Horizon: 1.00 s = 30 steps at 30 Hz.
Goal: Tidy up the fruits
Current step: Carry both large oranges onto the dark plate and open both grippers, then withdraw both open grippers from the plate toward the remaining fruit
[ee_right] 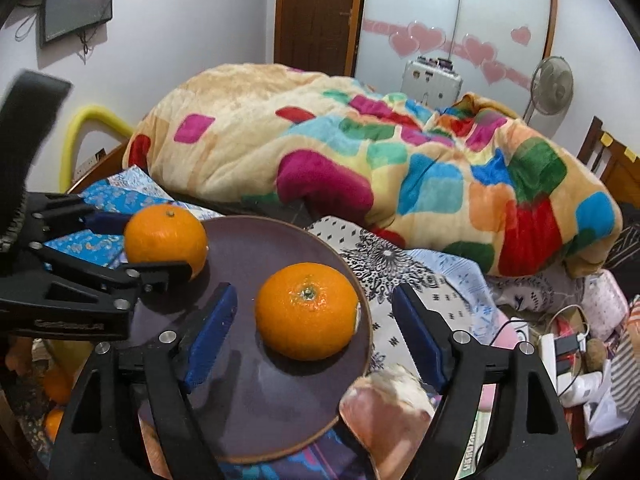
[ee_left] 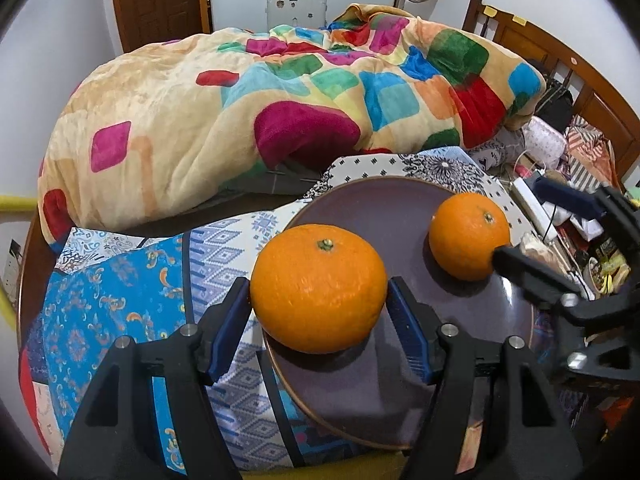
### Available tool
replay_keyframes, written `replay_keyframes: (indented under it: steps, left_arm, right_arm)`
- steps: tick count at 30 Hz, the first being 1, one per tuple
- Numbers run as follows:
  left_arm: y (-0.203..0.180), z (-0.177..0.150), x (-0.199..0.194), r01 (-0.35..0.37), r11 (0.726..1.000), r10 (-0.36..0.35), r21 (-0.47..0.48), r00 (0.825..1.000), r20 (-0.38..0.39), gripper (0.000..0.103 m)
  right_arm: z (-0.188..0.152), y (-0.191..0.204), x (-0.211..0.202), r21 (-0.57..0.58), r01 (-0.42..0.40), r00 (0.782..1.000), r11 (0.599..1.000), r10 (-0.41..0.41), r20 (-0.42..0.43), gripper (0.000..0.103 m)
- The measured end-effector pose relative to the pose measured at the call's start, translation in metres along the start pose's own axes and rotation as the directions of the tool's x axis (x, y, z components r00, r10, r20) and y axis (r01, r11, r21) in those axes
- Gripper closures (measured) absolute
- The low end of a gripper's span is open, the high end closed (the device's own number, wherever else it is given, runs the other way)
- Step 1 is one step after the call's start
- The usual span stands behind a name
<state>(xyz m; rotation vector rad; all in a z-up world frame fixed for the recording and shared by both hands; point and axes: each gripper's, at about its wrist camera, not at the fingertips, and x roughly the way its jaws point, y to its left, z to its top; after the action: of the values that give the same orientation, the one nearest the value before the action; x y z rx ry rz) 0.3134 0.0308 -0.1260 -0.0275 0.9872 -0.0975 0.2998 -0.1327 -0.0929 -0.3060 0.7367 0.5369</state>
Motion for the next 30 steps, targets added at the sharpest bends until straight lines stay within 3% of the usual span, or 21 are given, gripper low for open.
replay_keyframes:
  steps: [3, 5, 10, 16, 24, 30]
  left_arm:
    - [-0.004, -0.002, -0.009, 0.001, 1.0, -0.002, 0.015, 0.999, 0.039, 0.032]
    - [-0.008, -0.001, -0.021, -0.006, 1.0, 0.004, 0.022, 0.997, 0.078, 0.018]
    - [-0.012, -0.007, -0.053, -0.03, 0.999, 0.026, 0.027, 0.989, 0.145, 0.018]
    - [-0.013, -0.034, -0.087, -0.062, 0.998, 0.056, 0.031, 0.985, 0.165, 0.017]
    - [-0.011, -0.089, -0.114, -0.08, 0.996, 0.074, 0.03, 0.985, 0.159, 0.017]
    - [-0.017, -0.121, -0.108, -0.087, 0.995, 0.081, 0.044, 0.988, 0.129, 0.015]
  right_arm:
    - [-0.003, 0.001, -0.014, -0.007, 0.007, 1.0, 1.0, -0.006, 0.023, 0.025]
    - [-0.006, 0.002, -0.022, -0.014, 0.02, 0.999, 1.0, -0.019, 0.036, 0.025]
    - [-0.014, 0.004, -0.041, -0.017, 0.036, 0.998, 0.999, -0.035, 0.061, 0.024]
    - [-0.028, 0.008, -0.069, -0.002, 0.028, 0.996, 1.0, -0.028, 0.085, 0.024]
    - [-0.063, 0.015, -0.1, 0.021, 0.04, 0.993, 0.999, -0.042, 0.106, 0.02]
    - [-0.098, 0.022, -0.109, 0.05, 0.039, 0.995, 0.998, -0.043, 0.089, 0.019]
